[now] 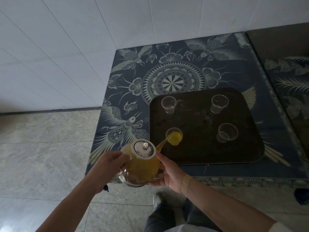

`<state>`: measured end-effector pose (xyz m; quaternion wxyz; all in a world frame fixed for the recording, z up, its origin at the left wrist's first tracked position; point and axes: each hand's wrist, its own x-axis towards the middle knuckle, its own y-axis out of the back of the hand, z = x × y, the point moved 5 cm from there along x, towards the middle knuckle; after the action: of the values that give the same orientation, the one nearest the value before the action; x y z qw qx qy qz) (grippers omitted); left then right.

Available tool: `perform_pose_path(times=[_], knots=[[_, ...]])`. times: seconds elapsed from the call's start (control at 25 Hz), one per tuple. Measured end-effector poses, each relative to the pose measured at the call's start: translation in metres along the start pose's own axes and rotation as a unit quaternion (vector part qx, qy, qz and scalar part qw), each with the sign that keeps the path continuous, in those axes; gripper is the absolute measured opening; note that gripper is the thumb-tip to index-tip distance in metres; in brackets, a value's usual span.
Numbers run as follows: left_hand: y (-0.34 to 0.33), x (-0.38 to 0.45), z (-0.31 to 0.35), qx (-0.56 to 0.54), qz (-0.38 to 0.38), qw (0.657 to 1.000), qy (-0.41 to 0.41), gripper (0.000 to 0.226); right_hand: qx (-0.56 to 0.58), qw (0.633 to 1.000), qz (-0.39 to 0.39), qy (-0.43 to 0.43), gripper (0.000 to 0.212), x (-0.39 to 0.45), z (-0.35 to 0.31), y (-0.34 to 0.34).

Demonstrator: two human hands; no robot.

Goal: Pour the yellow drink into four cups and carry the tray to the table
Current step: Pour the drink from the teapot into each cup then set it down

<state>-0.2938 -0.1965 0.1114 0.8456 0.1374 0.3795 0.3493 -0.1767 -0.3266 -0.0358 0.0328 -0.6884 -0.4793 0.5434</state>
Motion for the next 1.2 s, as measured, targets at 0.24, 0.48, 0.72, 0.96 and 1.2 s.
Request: perform_pose_path(times=[0.24,0.48,0.72,0.96,1.2], knots=[[0.0004,0.001,0.0024,0.001,-0.002,1.0,0.002,0.034,0.004,1.0,0.0,-0.001,0.062,-0.0003,-0.0016,-0.0006],[0.0018,0.0023,0.0038,0.003,0.003,1.0,0.0,0.037,0.008,1.0,0.004,0.0,0.064,-0.0007,-0.0034,-0.0004],[0.0005,0.0032,0.0032,0.005,-0.002,1.0,0.0,0.034,0.024,1.0,0.001,-0.003,0.064,-0.0003,-0.0032,-0.0008],[0.0,0.0048,0.0005,-0.008,-0.007,1.0,0.0,0.034,0.021,1.0,0.0,-0.004,0.065,0.0,-0.0039,-0.0007],[0.0004,0.0088,-0.0011,-0.009,-0.013,1.0,-0.003,0.036,0.021,1.0,0.003,-0.003,0.07,-0.0002,-0.0056,-0.0001]])
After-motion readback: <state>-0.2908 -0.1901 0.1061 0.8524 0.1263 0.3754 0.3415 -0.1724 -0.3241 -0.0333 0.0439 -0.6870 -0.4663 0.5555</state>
